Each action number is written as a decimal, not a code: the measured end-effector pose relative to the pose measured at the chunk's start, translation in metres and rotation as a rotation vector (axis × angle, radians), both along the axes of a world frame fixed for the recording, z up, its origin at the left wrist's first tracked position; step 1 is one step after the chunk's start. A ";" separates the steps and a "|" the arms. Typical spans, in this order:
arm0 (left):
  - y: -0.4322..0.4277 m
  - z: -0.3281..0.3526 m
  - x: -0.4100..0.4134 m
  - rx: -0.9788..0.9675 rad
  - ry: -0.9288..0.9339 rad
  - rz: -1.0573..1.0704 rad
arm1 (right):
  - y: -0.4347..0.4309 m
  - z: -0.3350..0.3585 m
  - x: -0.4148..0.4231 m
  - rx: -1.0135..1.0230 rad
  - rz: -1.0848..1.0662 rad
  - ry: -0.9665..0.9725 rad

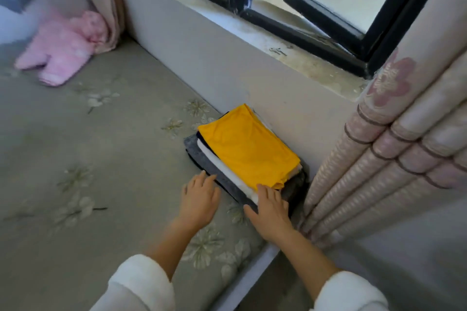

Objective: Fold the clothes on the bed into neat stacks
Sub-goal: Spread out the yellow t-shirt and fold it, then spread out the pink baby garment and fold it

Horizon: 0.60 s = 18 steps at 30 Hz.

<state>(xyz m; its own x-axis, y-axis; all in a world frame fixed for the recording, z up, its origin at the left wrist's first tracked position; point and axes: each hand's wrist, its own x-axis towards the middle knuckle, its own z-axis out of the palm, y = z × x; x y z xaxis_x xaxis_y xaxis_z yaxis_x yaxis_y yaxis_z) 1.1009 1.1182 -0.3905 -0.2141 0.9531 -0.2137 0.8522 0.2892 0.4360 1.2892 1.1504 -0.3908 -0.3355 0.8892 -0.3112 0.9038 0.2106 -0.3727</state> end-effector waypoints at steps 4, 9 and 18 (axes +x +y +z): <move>-0.103 0.013 -0.017 0.004 0.017 0.196 | -0.066 0.010 -0.027 0.015 0.144 -0.004; -0.235 0.027 -0.045 -0.014 0.040 0.398 | -0.155 0.024 -0.080 0.026 0.321 0.060; -0.467 0.054 -0.134 0.038 0.105 0.765 | -0.327 0.033 -0.208 0.040 0.706 0.074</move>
<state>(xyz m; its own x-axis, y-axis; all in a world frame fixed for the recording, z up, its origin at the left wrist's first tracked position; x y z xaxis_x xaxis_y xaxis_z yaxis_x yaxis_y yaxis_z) 0.9672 0.6509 -0.3369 -0.8333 0.5382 -0.1264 0.4586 0.8007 0.3855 1.0816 0.8234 -0.3583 -0.8547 0.4619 -0.2368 0.5190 0.7514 -0.4075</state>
